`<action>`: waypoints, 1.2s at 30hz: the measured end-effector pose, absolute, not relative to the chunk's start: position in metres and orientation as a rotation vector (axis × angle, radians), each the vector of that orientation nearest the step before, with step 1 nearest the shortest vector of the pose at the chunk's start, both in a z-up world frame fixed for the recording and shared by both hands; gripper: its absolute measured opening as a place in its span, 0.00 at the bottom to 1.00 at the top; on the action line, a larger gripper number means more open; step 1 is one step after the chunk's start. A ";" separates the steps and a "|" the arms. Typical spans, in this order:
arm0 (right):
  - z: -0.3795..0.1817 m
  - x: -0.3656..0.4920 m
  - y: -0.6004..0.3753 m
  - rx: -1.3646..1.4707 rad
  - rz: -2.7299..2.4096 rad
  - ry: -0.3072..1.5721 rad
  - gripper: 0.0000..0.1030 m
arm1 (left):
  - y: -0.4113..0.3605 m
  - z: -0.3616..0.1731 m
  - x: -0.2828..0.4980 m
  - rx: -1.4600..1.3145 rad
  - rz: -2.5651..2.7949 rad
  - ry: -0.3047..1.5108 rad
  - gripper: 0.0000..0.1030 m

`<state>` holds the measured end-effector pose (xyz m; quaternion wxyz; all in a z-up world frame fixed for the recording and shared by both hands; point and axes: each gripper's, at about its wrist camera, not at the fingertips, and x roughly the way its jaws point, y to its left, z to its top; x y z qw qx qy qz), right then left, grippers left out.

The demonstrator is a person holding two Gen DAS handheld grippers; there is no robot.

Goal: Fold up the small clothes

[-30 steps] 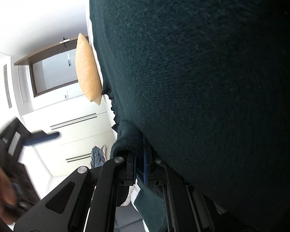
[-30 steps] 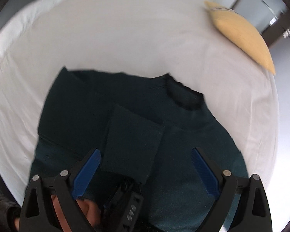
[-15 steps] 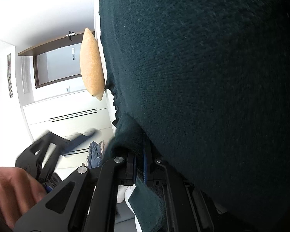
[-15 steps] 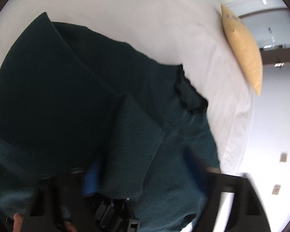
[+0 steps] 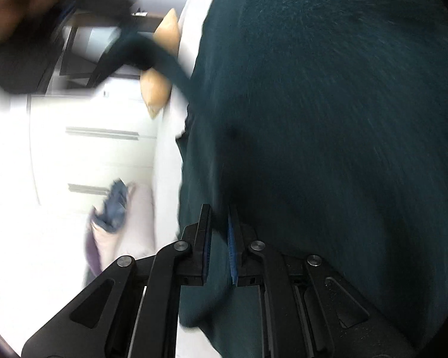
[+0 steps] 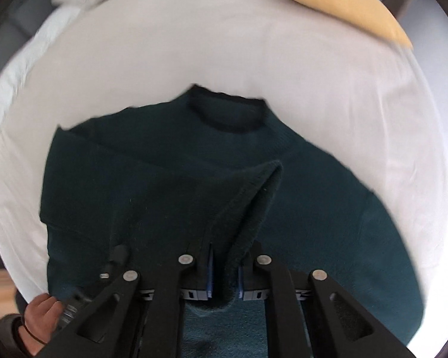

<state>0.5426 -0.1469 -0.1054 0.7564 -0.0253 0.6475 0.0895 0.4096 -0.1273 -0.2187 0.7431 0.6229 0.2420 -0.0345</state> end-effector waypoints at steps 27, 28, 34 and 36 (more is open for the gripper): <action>-0.159 0.497 -0.239 0.522 0.196 1.258 0.06 | 0.111 -0.095 0.514 -0.031 -0.160 0.875 0.09; -0.157 0.495 -0.242 0.530 0.193 1.255 0.06 | 0.117 -0.101 0.504 -0.029 -0.154 0.873 0.09; -0.159 0.490 -0.253 0.564 0.179 1.238 0.06 | 0.144 -0.109 0.520 -0.120 -0.106 0.875 0.09; -0.158 0.489 -0.256 0.576 0.173 1.232 0.06 | 0.143 -0.109 0.522 -0.097 -0.103 0.873 0.09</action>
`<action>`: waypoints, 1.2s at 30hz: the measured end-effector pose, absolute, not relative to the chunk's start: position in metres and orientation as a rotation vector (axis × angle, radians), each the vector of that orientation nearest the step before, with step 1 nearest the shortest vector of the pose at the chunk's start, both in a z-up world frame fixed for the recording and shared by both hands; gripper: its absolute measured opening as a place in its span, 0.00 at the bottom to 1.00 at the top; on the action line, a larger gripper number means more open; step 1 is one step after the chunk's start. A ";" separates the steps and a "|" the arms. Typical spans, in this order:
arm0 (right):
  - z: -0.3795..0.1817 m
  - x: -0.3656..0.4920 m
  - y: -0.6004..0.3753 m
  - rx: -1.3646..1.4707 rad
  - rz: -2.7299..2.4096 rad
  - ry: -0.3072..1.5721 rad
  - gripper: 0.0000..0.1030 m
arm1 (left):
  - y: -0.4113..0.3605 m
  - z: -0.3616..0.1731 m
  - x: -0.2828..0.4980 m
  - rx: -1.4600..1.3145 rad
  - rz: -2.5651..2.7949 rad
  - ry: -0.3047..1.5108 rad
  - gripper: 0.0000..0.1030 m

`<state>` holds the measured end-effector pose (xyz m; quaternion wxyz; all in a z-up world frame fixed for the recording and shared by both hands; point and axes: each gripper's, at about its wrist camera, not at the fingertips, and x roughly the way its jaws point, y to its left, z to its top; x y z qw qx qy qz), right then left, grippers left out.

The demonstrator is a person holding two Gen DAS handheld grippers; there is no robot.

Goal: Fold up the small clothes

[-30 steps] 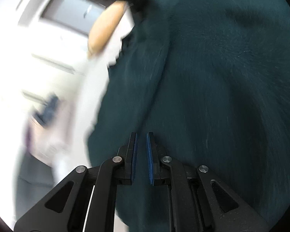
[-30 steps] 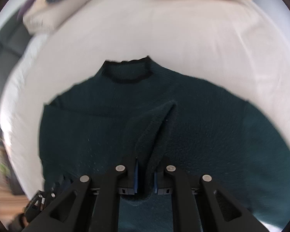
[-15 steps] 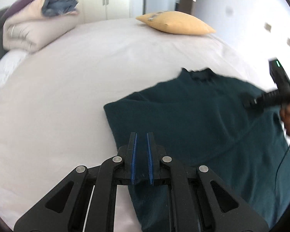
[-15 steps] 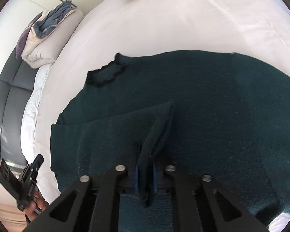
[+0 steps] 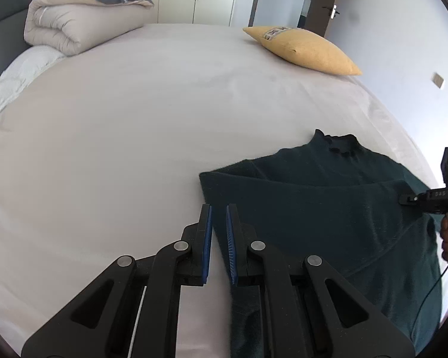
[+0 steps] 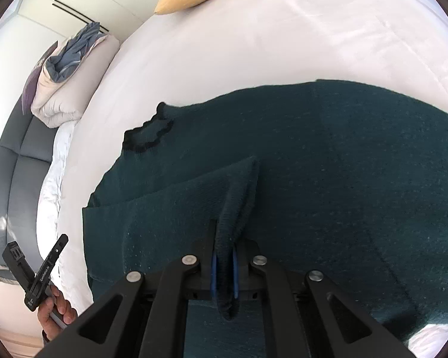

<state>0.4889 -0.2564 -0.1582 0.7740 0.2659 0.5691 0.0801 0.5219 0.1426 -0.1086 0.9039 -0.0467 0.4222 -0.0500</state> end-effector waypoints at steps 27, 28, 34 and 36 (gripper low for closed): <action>-0.119 0.456 -0.295 0.499 -0.142 1.033 0.19 | 0.068 -0.169 0.534 0.217 -0.102 0.971 0.08; -0.105 0.451 -0.284 0.487 -0.087 0.979 0.19 | 0.068 -0.169 0.533 0.216 -0.100 0.968 0.08; -0.113 0.463 -0.191 0.592 0.411 1.000 0.44 | 0.070 -0.171 0.530 0.210 -0.097 0.955 0.08; -0.139 0.473 -0.179 0.624 0.433 1.061 0.44 | 0.072 -0.171 0.531 0.194 -0.103 0.956 0.08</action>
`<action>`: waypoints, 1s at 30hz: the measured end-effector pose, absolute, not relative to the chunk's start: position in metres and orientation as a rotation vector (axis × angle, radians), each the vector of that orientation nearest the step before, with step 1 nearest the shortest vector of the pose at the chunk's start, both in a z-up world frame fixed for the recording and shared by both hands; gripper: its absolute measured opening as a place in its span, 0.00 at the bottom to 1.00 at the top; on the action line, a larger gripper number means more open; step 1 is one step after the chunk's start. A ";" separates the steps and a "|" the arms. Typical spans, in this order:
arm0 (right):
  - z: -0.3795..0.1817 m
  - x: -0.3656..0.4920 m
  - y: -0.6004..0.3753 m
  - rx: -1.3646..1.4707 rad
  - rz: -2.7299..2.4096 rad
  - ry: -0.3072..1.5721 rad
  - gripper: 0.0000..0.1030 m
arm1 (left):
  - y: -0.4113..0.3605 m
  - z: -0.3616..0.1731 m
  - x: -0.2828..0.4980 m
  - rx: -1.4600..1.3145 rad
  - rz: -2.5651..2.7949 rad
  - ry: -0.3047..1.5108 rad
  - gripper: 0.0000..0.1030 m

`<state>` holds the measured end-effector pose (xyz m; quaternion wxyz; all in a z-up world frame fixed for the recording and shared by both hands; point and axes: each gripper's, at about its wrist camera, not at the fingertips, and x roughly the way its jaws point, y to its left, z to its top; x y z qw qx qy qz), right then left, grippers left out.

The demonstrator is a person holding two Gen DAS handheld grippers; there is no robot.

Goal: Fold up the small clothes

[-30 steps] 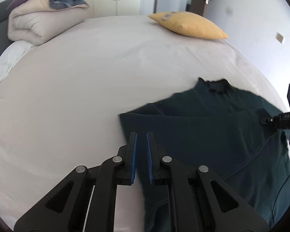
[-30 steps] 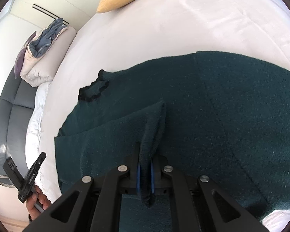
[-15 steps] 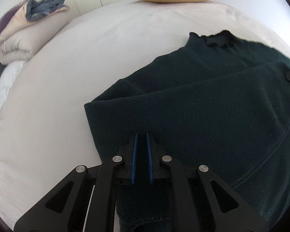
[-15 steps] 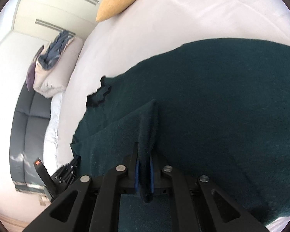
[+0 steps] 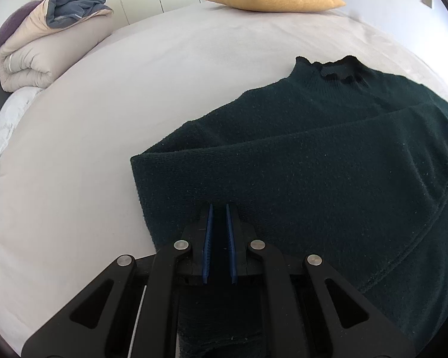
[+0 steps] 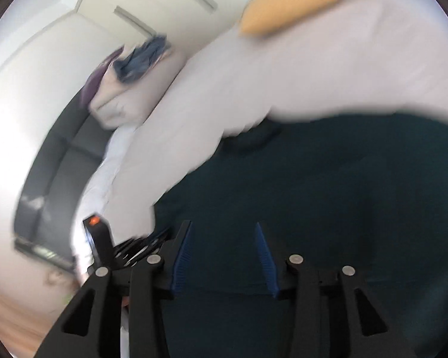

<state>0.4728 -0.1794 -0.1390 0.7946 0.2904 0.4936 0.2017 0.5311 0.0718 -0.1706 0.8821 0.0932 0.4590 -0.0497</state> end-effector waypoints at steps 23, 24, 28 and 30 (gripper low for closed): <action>-0.144 0.149 -0.546 1.304 -0.440 0.459 0.53 | 0.033 -0.116 0.463 0.083 -0.199 0.849 0.09; -0.146 0.150 -0.543 1.318 -0.444 0.452 0.53 | 0.029 -0.115 0.460 0.068 -0.209 0.855 0.09; -0.150 0.167 -0.547 1.347 -0.460 0.437 0.58 | 0.010 -0.118 0.455 0.031 -0.241 0.892 0.09; -0.153 0.174 -0.546 1.362 -0.458 0.434 0.58 | 0.001 -0.119 0.451 0.027 -0.255 0.896 0.09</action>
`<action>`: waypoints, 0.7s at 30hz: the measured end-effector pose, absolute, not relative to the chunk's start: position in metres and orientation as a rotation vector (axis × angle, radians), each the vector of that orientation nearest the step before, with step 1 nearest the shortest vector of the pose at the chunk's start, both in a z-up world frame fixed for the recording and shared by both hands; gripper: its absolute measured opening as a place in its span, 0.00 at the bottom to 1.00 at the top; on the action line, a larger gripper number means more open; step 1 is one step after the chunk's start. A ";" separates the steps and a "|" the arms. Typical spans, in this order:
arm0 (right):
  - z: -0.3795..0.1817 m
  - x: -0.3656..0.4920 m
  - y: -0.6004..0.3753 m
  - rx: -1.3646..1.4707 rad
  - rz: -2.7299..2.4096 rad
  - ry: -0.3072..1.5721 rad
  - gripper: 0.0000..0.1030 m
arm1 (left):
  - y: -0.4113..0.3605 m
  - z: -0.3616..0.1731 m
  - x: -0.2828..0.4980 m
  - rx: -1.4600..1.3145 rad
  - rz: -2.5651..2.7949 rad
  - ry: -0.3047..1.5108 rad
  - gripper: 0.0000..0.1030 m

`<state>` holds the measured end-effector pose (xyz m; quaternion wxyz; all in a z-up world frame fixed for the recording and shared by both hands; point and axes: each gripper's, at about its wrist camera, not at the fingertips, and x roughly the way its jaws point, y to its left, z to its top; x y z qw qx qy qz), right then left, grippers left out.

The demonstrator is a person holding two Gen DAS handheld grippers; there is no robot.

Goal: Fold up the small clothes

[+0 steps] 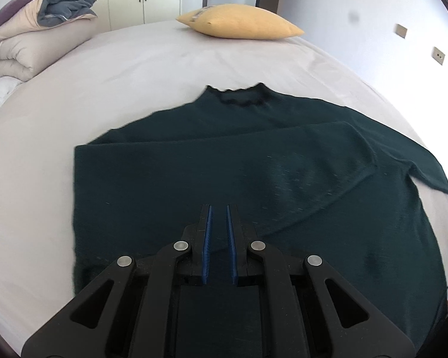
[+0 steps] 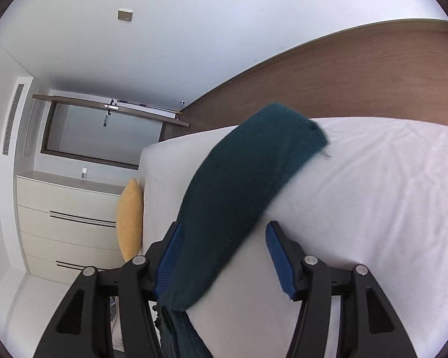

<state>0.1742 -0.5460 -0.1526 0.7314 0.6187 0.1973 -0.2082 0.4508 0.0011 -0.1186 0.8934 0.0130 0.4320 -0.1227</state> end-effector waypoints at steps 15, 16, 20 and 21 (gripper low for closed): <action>-0.159 0.200 -0.561 1.306 -0.571 0.393 0.11 | 0.017 -0.122 0.449 -0.069 -0.270 0.913 0.09; -0.154 0.203 -0.558 1.278 -0.568 0.399 0.11 | 0.021 -0.122 0.450 -0.086 -0.274 0.913 0.09; -0.118 0.235 -0.528 1.092 -0.534 0.454 0.11 | 0.036 -0.119 0.454 -0.169 -0.301 0.906 0.09; -0.109 0.245 -0.520 1.049 -0.525 0.465 0.11 | 0.039 -0.117 0.455 -0.196 -0.311 0.901 0.09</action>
